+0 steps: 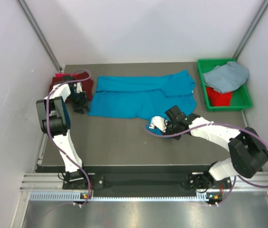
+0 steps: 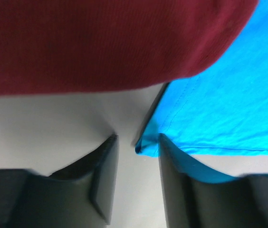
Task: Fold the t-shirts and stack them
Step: Fold the tshirt
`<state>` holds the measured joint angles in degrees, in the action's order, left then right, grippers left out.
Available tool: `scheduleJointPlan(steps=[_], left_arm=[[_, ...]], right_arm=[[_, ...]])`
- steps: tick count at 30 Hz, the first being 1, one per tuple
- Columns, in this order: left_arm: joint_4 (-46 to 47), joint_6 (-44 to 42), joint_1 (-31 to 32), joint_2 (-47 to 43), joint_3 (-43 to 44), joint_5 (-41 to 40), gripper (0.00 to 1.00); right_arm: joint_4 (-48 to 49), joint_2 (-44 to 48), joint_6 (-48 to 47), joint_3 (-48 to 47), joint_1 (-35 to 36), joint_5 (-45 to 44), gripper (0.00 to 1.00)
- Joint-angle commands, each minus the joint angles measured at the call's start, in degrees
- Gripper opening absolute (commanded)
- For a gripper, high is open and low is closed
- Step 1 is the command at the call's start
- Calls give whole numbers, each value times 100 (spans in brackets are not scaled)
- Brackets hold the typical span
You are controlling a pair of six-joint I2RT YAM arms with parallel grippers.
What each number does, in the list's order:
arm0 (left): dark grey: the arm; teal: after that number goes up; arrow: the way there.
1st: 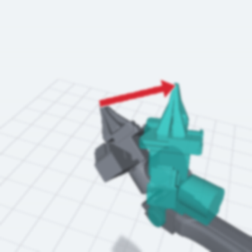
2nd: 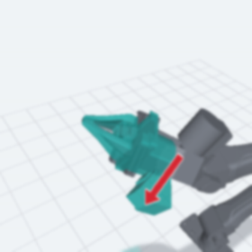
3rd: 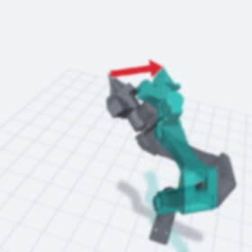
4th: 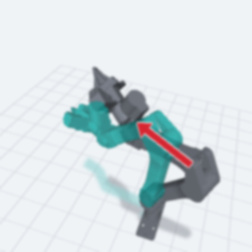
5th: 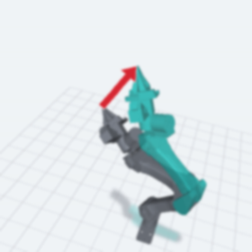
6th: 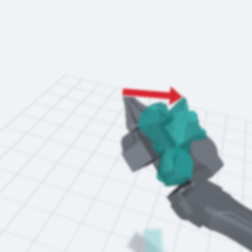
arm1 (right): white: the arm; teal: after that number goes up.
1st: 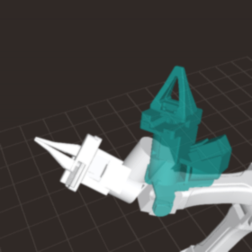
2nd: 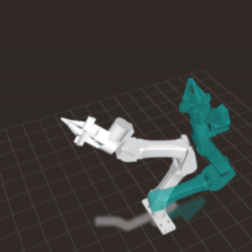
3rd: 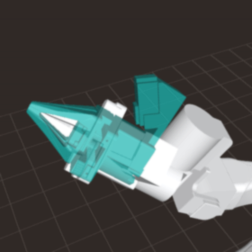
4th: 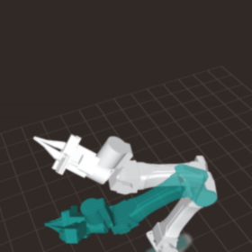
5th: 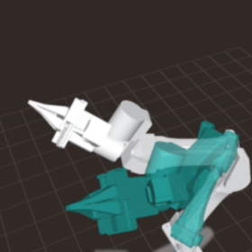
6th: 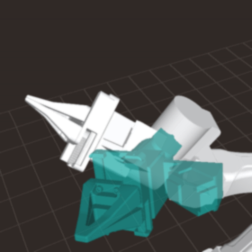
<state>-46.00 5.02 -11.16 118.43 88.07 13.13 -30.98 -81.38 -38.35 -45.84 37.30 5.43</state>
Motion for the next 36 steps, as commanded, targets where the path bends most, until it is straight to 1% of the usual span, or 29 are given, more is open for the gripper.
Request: scheduleJointPlan(steps=[1,2,4,5,9,14,15,16,19,21,23,26,36], left_arm=[[-58,-27,-9,224,96,357,42],[-85,-36,-9,233,79,384,38],[-154,-97,-9,216,61,489,32],[-190,-115,-18,181,0,489,31],[-243,-203,-9,-109,-290,507,31],[-173,-194,-9,-163,-449,709,29],[-164,-203,-9,-145,-431,726,24],[-190,-203,-9,-136,-388,796,21],[-190,-238,-9,-136,-335,893,11],[-199,-238,-9,-154,-317,937,0],[-208,-238,-18,-189,-317,946,0],[-322,-299,-9,-285,-317,1016,0],[-638,-440,0,-927,-291,1271,0]], right_arm=[[-13,-27,38,-206,-91,11,0],[4,-35,38,-206,-100,2,0],[22,-44,38,-205,-117,2,0],[22,-53,38,-197,-118,2,0],[75,-62,38,-197,-118,10,0],[171,-149,73,-179,-126,55,0],[180,-158,64,-205,-126,55,0],[172,-176,56,-232,-126,37,0],[163,-176,29,-276,-135,-24,0],[171,-150,29,-285,-170,-51,0],[189,-115,73,-293,-223,-95,0],[180,-27,213,-320,-503,-104,0],[13,430,381,-416,-1295,-121,0]])
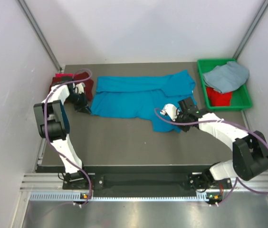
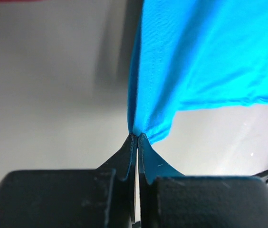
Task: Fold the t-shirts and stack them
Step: Fold the tshirt
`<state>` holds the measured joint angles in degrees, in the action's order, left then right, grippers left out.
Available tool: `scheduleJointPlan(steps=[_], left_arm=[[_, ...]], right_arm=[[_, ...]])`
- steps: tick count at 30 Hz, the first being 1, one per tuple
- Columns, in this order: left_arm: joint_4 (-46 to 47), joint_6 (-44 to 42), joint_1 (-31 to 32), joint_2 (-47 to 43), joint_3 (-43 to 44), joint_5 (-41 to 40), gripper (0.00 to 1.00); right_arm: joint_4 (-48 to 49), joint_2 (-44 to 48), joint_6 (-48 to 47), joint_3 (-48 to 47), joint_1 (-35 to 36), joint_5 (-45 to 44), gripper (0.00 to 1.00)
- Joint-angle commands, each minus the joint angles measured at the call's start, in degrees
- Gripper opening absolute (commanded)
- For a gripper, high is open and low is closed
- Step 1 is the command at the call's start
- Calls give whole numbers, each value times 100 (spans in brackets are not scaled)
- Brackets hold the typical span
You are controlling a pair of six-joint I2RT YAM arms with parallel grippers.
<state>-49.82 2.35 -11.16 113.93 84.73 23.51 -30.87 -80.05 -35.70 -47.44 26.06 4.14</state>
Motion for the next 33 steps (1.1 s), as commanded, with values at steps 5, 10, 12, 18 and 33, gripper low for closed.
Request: scheduleJointPlan(steps=[5,10,12,18,33], left_arm=[[-598,-358,0,-661,289,268,0],[-959,-507,0,-740,676,321,0],[-1160,-630,0,-688,790,295,0],[-1600,-982,8,-328,1388,303,0],[-1891,-1254,140,1016,3215,576,0]], right_arm=[[-59,551,143,-283,-566,52,0],[-173,710,186,-520,-875,157,0],[-209,780,222,-731,-980,192,0],[-156,851,248,-1390,-1235,236,0],[134,-335,266,-2779,-1473,166,0]])
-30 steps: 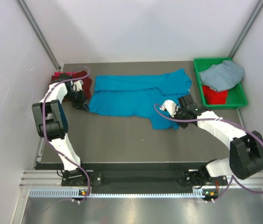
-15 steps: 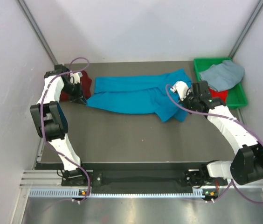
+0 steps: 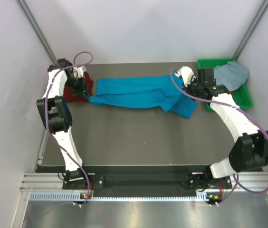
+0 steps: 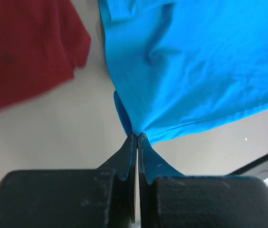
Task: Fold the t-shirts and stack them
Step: Fold the tshirt
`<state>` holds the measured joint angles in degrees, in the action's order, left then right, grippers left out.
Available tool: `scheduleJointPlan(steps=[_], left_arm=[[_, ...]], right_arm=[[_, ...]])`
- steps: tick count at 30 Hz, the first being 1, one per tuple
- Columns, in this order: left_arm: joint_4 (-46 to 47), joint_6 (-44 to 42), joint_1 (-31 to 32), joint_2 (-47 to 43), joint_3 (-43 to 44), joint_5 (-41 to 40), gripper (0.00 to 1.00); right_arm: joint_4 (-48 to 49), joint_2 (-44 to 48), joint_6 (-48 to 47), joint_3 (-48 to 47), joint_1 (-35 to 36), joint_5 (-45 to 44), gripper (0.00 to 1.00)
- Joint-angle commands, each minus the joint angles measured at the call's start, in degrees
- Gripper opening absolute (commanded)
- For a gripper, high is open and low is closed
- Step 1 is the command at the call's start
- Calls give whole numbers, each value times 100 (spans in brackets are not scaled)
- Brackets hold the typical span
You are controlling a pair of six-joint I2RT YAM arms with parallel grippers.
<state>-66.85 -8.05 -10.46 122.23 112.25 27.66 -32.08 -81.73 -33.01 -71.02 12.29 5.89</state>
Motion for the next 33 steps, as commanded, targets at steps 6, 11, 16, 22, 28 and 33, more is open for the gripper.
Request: scheduleJointPlan(steps=[6,11,16,22,28,33], left_arm=[[-320,-337,88,976,1641,354,0],[-223,-328,176,1741,2564,398,0],[249,-101,281,2015,2838,249,0],[1050,155,422,2050,2829,-6,0],[1771,392,703,2094,2891,-366,0],[2193,586,756,2208,2891,-822,0]], right_arm=[[298,-870,-56,-1097,-245,-105,0],[368,-1573,-108,-1625,-333,-281,0],[492,-2082,-205,-2037,-385,-475,0],[351,-2881,-241,-2862,-535,-361,0],[263,-3462,-205,-3479,-597,-308,0],[281,-3700,-144,-3646,-614,-290,0]])
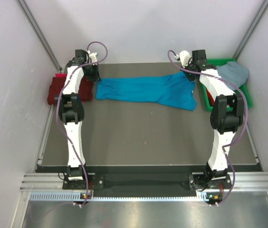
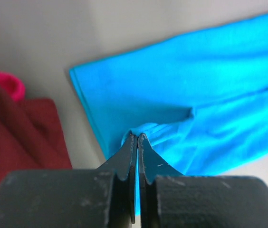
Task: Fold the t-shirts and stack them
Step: Fold the tshirt
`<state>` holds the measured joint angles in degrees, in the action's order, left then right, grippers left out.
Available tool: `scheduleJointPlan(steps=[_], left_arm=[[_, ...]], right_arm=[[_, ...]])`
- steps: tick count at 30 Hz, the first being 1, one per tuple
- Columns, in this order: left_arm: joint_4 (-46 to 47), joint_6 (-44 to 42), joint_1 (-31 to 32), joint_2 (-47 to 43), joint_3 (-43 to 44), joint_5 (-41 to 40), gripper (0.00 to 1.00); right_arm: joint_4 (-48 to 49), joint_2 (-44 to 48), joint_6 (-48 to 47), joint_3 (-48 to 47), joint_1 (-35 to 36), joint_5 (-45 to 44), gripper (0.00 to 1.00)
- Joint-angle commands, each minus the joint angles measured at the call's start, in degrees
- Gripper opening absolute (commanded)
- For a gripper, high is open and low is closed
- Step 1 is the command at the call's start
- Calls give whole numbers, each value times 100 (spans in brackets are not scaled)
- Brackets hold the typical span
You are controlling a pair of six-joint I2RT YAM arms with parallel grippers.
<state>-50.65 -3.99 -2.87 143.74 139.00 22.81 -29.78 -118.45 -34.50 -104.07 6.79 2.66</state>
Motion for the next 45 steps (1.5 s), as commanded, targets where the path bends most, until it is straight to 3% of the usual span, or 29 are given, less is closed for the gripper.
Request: scheduleJointPlan(steps=[1,14,16,17,18,21,22,24,28,34,45], left_arm=[[600,197,-3,75,215,-399,0],[680,249,-73,277,128,-1199,0],[688,302,-64,286,128,-1252,15],[706,346,-64,269,101,-1357,28],[715,372,-64,268,92,-1384,52],[715,329,-64,146,136,-1410,68],[671,294,-64,58,145,-1402,71],[514,258,-55,-293,40,-1297,72],[504,372,-82,-1180,-1361,-990,70],[-58,390,-117,-1621,-2314,-384,58],[-181,548,-99,-1481,-2360,-22,58]], right_arm=[[86,-46,22,-342,-63,33,0],[245,-608,128,-500,-2,-387,0],[323,-679,137,-535,16,-485,0],[359,-731,171,-544,33,-590,0],[385,-758,198,-553,51,-643,1],[482,-750,294,-588,112,-836,8],[499,-715,312,-579,130,-889,19],[508,-531,435,-492,130,-986,30],[526,-161,620,-184,139,-986,34],[18,156,1164,44,165,-434,38],[-493,209,2395,1151,174,1272,38]])
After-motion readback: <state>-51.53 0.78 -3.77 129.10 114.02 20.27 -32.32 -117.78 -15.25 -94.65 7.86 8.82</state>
